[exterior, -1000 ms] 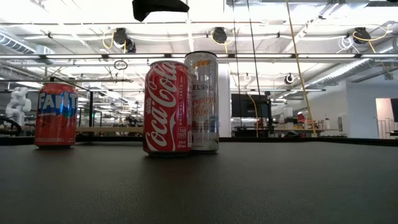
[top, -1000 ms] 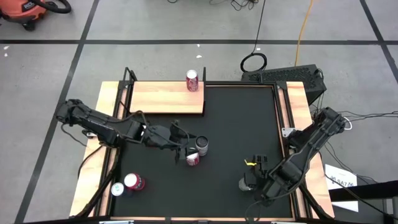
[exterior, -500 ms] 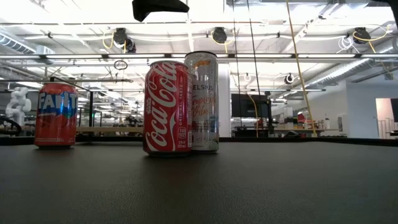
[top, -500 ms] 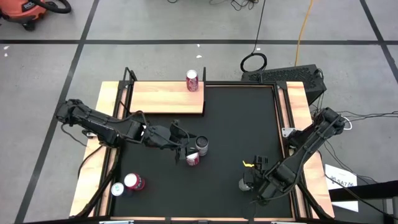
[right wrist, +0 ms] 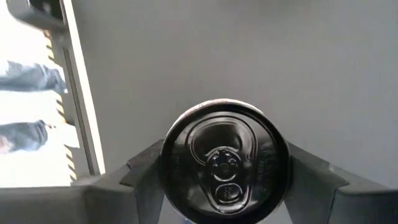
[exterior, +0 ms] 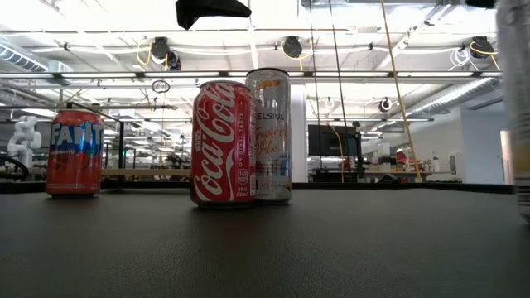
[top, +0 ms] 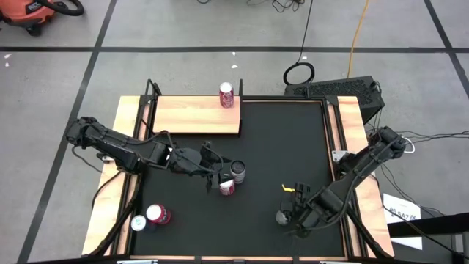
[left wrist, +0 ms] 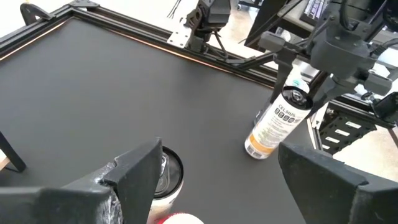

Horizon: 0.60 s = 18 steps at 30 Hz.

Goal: Place canned beverage on shelf
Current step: Put the bottom white yellow soda can on the shelf

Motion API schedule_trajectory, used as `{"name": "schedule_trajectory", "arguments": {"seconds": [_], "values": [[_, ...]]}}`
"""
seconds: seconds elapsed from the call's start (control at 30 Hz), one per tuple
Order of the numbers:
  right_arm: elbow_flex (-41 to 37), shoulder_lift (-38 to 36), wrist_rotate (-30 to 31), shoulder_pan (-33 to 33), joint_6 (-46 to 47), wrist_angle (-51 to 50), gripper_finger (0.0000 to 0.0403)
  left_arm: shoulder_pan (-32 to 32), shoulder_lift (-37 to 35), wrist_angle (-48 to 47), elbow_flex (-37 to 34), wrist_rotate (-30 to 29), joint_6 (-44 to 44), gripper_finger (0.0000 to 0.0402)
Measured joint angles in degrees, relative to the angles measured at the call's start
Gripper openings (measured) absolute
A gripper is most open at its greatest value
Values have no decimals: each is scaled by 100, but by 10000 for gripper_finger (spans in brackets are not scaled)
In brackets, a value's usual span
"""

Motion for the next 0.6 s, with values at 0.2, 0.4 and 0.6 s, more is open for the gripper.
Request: {"name": "schedule_trajectory", "arguments": {"seconds": [0.2, 0.4, 0.6], "values": [[21, -37, 23, -253, 289, 81, 243, 0, 0, 6, 0, 0, 0, 317], [392, -218, 509, -699, 302, 52, 241, 0, 29, 386, 0, 172, 508, 317], [880, -383, 791, -1232, -111, 28, 242, 90, 44, 940, 9, 384, 575, 339]]}}
